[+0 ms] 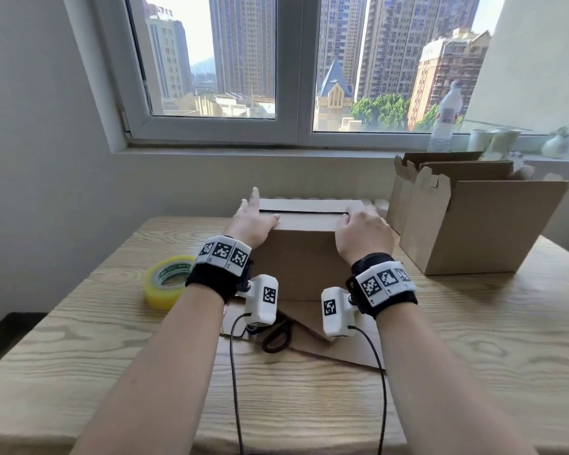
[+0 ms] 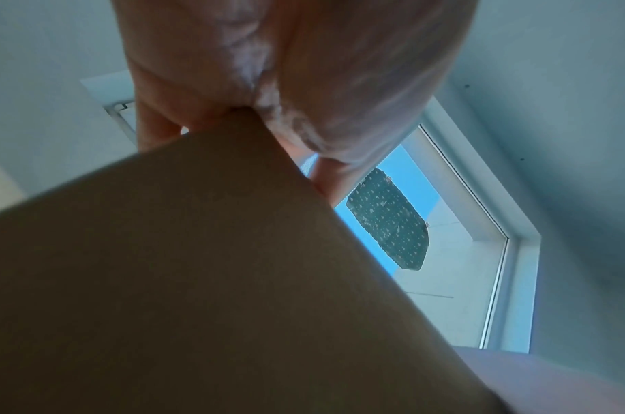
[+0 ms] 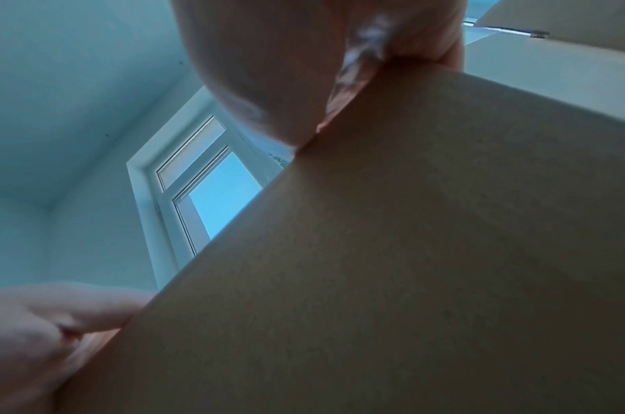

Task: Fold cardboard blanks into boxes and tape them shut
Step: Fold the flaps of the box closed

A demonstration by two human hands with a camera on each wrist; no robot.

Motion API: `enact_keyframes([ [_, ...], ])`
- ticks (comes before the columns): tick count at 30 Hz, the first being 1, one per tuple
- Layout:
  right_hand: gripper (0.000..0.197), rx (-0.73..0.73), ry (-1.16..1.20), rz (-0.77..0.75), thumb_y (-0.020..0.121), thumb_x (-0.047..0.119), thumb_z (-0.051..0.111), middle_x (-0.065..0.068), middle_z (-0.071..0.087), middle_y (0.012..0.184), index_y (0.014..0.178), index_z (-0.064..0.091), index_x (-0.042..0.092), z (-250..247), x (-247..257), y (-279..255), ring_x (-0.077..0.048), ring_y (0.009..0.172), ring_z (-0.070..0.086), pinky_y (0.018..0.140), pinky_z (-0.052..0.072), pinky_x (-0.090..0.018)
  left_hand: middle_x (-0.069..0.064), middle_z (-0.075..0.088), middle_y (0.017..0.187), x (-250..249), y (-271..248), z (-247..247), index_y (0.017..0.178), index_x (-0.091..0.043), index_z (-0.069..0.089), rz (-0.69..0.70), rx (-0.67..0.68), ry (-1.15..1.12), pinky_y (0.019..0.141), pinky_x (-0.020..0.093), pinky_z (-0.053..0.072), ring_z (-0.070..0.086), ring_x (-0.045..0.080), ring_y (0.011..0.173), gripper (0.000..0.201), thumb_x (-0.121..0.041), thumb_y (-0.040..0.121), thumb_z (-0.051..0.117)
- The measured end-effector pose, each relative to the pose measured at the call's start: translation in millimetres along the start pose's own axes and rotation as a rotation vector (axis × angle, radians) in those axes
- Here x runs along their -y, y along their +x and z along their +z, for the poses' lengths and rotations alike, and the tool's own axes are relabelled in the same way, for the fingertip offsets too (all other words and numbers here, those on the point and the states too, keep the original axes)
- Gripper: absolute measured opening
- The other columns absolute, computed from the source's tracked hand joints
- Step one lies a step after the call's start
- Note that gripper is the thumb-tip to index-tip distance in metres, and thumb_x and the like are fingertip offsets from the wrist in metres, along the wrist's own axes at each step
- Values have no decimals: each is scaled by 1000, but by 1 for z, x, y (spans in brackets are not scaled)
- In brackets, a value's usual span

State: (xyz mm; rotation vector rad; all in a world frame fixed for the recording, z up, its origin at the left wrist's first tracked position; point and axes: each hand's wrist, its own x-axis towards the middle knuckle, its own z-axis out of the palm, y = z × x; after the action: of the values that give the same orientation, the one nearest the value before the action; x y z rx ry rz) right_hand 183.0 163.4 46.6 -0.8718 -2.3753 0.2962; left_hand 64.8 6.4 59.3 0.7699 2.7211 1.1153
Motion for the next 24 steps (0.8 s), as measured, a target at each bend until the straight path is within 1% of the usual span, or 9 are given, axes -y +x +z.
enact_keyframes([
  [4,45,101,-118,10,99,28,31,-21,48,142,118,66,10,-3,3,-1,-38,117,55,90,45,-39,13,-6,164,-1,-3,-4,157,-27,1,38,66,85,120,36,3,-4,22,152,69,-38,103,42],
  [8,50,170,-183,-20,101,32,27,-9,20,163,128,62,10,-7,4,0,-33,129,47,96,42,-40,-3,-12,164,-1,1,-6,156,-36,6,33,97,264,121,54,1,-8,22,152,61,-44,104,36],
  [10,51,161,-231,-61,100,32,27,-3,26,162,131,60,7,-5,5,0,-30,137,39,105,36,-45,-10,-5,164,-2,-2,-7,155,-36,13,52,102,433,119,56,-5,-12,18,151,51,-42,106,25],
  [12,52,154,-309,-95,100,32,26,-7,41,154,130,60,6,-4,6,2,-27,146,26,116,19,-53,-13,3,164,-5,-8,-7,155,-33,16,85,92,585,119,56,-9,-12,15,151,49,-36,106,16],
  [14,50,154,-344,-115,100,29,27,-14,50,145,126,62,4,-2,9,5,-26,149,21,120,6,-54,-11,6,164,-7,-10,-6,156,-26,18,112,90,658,119,55,-9,-7,13,151,50,-31,106,13],
  [16,49,152,-338,-143,99,28,28,-18,58,136,120,64,4,0,15,5,-29,142,35,121,11,-50,-9,7,164,-6,-10,-4,156,-23,18,121,91,664,120,54,-5,0,12,151,51,-30,106,12],
  [18,46,141,-285,-198,99,30,28,-16,65,122,112,66,6,5,26,0,-31,121,53,112,29,-45,-8,8,164,-5,-9,-2,156,-21,19,127,76,645,121,52,-2,3,12,151,51,-30,106,13],
  [20,45,140,-238,-242,99,31,29,-13,66,116,108,66,8,10,37,-6,-31,110,57,100,38,-41,-7,9,164,-1,-8,-2,155,-21,20,135,67,617,122,49,1,4,13,151,51,-30,106,14],
  [24,50,115,-223,-254,97,34,24,-13,65,113,105,67,8,14,42,-11,-31,106,57,93,40,-40,-2,12,164,8,-3,-2,153,-18,27,165,85,507,123,43,7,5,16,152,49,-29,106,18],
])
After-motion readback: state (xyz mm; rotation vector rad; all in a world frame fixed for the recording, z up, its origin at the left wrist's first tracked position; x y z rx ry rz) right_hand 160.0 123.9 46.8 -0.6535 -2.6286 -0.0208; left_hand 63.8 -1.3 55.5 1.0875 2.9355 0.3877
